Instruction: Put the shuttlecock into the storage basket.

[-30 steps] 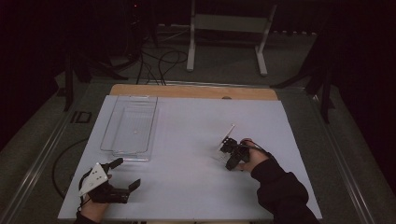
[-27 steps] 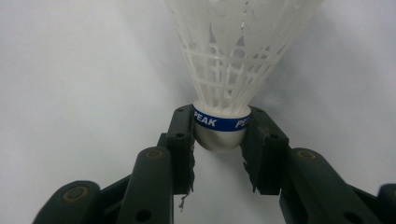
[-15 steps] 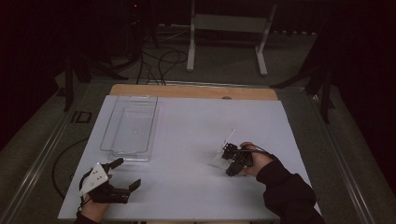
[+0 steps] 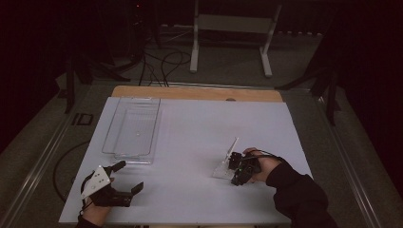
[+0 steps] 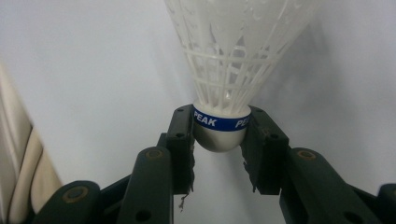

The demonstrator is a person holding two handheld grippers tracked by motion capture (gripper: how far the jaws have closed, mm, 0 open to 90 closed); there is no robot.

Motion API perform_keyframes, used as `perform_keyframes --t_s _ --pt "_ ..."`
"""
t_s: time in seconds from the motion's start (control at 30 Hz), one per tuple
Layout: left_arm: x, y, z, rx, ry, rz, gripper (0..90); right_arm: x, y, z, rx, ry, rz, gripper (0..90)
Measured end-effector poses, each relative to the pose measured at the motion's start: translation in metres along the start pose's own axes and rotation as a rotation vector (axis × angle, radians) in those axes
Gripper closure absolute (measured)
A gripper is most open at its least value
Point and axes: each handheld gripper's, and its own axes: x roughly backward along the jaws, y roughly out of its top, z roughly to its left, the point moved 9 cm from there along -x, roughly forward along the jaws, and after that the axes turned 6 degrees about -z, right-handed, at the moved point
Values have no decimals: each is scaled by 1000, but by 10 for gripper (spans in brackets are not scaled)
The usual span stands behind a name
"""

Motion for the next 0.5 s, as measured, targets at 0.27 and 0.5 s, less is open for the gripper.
perform_keyframes --t_s 0.27,0.5 --pt "0 0 -1 0 -6 1 2 2 -2 5 96 10 23 654" --pt "0 2 -3 3 -15 2 2 7 0 8 161 24 14 654"
